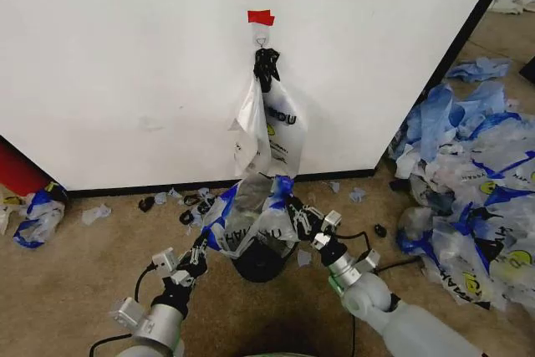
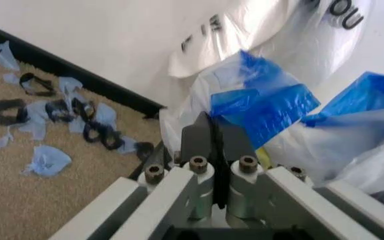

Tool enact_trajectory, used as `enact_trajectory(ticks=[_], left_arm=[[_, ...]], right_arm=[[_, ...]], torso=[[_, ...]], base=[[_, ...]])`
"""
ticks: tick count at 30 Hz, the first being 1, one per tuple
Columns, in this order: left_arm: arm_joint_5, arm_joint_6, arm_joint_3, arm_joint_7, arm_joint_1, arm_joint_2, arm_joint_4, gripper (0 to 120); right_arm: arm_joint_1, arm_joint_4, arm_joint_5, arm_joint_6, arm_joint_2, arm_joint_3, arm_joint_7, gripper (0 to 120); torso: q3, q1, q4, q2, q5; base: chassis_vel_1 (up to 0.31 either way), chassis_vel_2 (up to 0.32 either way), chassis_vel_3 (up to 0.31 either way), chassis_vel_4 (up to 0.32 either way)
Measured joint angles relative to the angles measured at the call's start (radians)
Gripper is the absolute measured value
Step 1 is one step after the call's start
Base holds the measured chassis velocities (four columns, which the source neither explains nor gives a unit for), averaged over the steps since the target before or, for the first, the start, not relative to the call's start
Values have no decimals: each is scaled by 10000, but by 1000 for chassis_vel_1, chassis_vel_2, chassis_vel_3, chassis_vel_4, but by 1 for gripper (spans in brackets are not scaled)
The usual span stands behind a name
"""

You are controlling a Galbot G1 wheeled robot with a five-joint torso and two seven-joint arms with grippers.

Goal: Pick up the garbage bag from the wall and place it over the trash bin.

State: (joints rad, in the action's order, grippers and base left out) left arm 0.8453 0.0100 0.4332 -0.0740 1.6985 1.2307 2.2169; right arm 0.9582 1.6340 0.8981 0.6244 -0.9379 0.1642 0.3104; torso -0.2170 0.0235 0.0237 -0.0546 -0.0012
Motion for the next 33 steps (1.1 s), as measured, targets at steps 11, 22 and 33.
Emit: enact_trajectory(ticks=[11, 22, 33], left_arm=[[482, -100, 322, -163, -380, -177, 78, 0], [544, -124, 349, -211, -459, -182, 104, 0], [525, -124, 318, -209, -440, -186, 78, 0]], right_arm=[[-962, -156, 184, -92, -633, 453, -405, 0], [-1505, -643, -153, 53, -1021, 821, -494, 0], [-75, -327, -538, 476, -476, 89, 458, 0]], torso=[[0, 0, -3, 0, 0], [0, 0, -6, 0, 0], [1, 0, 0, 0, 0]], base=[[0, 0, 0, 0], [0, 0, 0, 0], [0, 0, 0, 0]])
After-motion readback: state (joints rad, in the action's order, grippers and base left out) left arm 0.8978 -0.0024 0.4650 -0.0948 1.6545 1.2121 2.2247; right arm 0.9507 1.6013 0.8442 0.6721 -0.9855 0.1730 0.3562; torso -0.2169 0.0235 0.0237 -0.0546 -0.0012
